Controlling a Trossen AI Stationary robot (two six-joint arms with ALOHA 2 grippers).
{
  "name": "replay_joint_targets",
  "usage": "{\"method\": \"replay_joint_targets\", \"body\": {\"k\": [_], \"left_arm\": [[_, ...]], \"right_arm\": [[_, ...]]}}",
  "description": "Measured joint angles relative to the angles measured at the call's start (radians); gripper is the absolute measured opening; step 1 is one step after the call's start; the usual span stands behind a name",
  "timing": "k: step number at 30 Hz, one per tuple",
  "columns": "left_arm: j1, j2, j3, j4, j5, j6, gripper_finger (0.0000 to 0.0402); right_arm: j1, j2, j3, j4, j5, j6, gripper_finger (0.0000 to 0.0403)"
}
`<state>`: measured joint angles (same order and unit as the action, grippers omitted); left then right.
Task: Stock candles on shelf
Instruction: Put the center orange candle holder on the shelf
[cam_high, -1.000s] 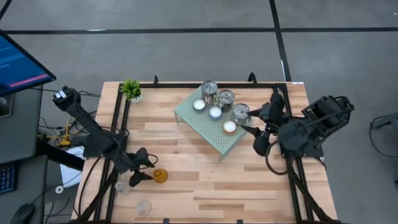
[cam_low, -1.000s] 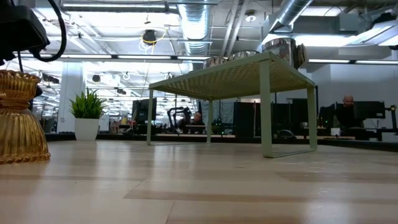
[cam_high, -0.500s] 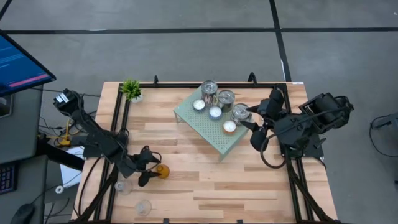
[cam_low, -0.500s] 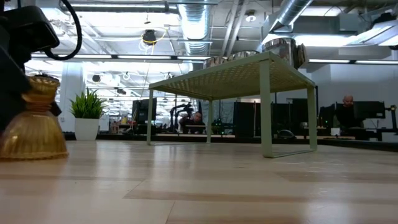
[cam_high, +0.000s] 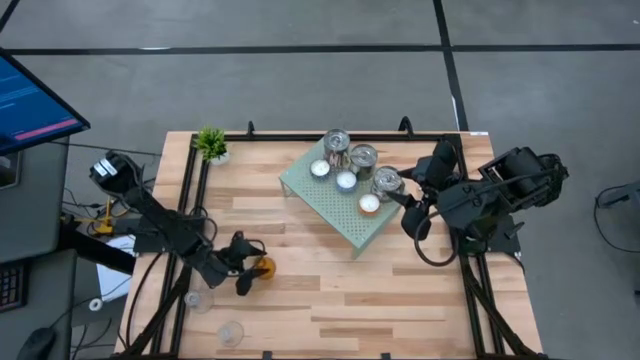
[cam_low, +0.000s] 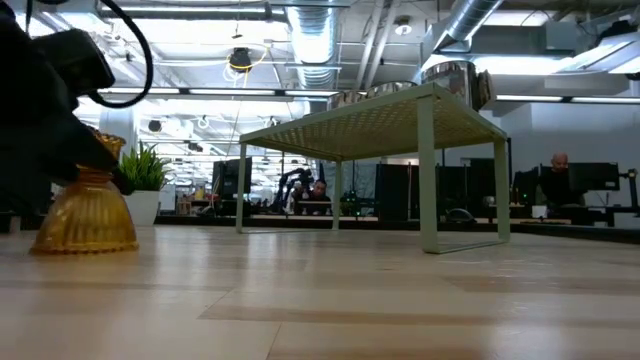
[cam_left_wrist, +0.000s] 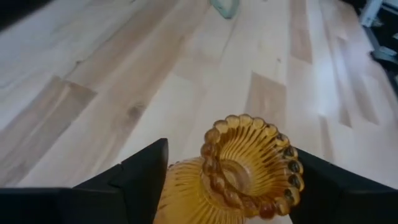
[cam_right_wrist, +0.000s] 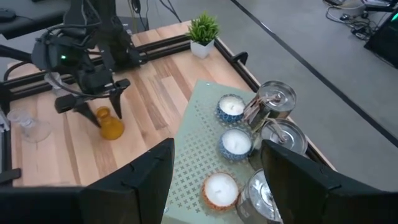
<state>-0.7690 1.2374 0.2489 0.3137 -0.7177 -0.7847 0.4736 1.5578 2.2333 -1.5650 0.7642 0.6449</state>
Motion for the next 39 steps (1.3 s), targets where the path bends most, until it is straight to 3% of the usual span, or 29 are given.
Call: {"method": "replay_joint_targets", "body": {"k": [11,19,24,28,34,36,39], "left_arm": [[0.113,0.006,0.0,0.006,-0.039,-0.002,0.0132],[0.14,-0.002,0.012,0.003,-0.034,-0.041,0.0127],[0.197,-0.109,0.072,0.007,-0.035,-0.048,0.0127],[0.301,-0.235,0.15,0.008,-0.075,0.071,0.0127],[0.506,-0.325,0.301,0.011,-0.104,0.508,0.0127],[0.579,-0.316,0.343,0.008,-0.064,0.612,0.0127],[0.687,-0.268,0.397,-0.016,0.054,0.648,0.0127]], "right_arm": [[0.0,0.0,0.0,-0.001,-0.004,0.0,0.023],[0.004,0.0,0.0,-0.006,-0.006,0.0,0.023],[0.004,0.0,0.0,-0.006,-0.008,-0.027,0.023],[0.004,0.0,0.0,-0.006,-0.007,-0.074,0.023],[0.002,0.0,0.0,-0.006,-0.007,-0.122,0.023],[0.002,0.0,0.0,-0.006,-0.007,-0.124,0.023],[0.002,0.0,0.0,-0.006,-0.007,-0.124,0.023]]}}
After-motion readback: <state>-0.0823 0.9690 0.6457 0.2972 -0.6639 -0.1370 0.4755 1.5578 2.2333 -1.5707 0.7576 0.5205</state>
